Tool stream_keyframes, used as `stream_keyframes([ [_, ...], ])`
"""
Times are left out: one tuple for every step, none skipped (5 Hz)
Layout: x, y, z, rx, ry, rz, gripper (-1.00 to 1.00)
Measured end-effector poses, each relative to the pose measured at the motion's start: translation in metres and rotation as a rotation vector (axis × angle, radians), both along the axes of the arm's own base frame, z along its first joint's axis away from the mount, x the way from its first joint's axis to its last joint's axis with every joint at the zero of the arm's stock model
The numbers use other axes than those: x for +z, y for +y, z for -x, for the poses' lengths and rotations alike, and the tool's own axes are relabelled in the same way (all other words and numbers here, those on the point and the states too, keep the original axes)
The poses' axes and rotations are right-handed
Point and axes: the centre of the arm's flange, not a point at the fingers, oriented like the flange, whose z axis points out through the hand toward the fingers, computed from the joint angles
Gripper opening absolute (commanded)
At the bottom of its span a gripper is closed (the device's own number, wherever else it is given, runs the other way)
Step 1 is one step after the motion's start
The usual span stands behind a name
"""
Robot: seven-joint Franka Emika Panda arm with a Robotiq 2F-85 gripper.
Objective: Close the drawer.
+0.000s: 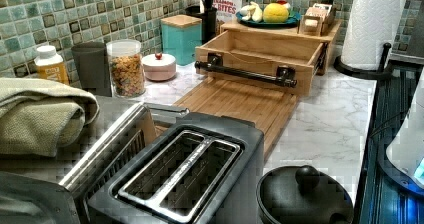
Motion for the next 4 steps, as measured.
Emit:
stream_keyframes([
  [-0.001,-0.001,0.0,0.0,-0.005,0.001,-1.0],
  [-0.006,0.0,0.0,0.0,0.012,0.001,-1.0],
  [-0.016,0.0,0.001,0.001,0.023,-0.001,-1.0],
  [-0.027,0.004,0.006,0.14,-0.019,-0.013,-1.0],
])
